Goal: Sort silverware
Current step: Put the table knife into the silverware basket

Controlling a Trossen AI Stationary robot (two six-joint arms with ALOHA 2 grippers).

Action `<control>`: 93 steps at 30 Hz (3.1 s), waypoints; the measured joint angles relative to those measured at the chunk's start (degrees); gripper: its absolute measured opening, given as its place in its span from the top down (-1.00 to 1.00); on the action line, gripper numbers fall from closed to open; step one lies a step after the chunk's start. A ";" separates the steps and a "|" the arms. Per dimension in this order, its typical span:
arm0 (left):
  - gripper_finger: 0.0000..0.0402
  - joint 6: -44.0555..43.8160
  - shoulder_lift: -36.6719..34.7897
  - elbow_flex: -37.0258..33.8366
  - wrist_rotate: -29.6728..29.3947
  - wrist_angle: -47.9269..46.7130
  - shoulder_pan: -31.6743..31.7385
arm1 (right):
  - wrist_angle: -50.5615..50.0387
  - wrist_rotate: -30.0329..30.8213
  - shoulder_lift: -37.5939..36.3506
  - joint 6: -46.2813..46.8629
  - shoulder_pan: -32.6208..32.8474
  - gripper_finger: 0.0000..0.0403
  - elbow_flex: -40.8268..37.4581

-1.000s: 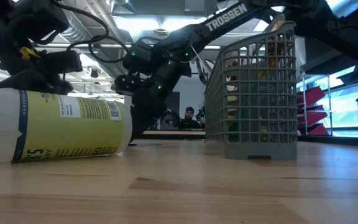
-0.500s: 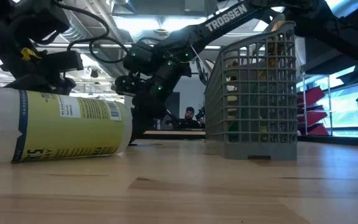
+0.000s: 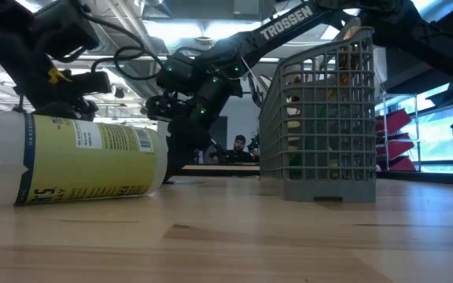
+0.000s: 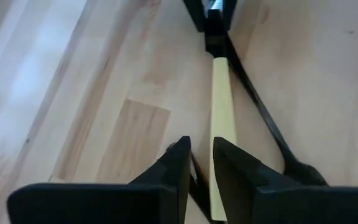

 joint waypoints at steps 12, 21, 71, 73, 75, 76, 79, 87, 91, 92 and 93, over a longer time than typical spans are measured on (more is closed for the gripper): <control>0.73 0.72 3.93 0.02 5.59 3.11 6.07 | -0.19 1.61 -0.02 -1.77 0.40 0.74 -0.04; 0.73 1.11 4.50 0.02 6.71 4.51 6.75 | 0.11 4.94 -0.04 -5.93 1.25 0.76 -0.07; 0.38 4.54 12.22 2.41 18.11 11.49 9.28 | -0.22 12.83 -0.04 -9.23 4.37 0.78 -0.09; 0.34 3.41 12.22 2.83 19.85 11.37 9.27 | -0.32 12.79 -0.04 -9.20 4.37 0.78 -0.09; 0.28 2.43 12.22 3.06 19.94 11.45 9.28 | -0.34 12.65 -0.04 -9.18 4.37 0.78 -0.09; 0.25 1.90 12.21 3.06 19.96 11.45 9.28 | -0.38 12.63 -0.04 -9.18 4.37 0.78 -0.09; 0.17 0.64 12.09 3.06 19.94 11.50 9.28 | -0.39 12.59 -0.04 -9.12 4.37 0.78 -0.09; 0.12 0.19 12.81 3.17 17.79 5.22 11.34 | -0.44 12.52 -0.04 -9.06 4.37 0.78 -0.09; 0.12 2.38 13.54 3.17 19.88 6.44 12.18 | -0.42 12.50 -0.04 -9.02 4.37 0.78 -0.09; 0.13 2.70 14.03 3.18 20.19 6.50 12.24 | -0.42 12.48 -0.04 -9.02 4.37 0.78 -0.09; 0.15 3.01 14.63 3.22 20.53 6.61 12.28 | -0.42 12.48 -0.04 -9.02 4.39 0.78 -0.09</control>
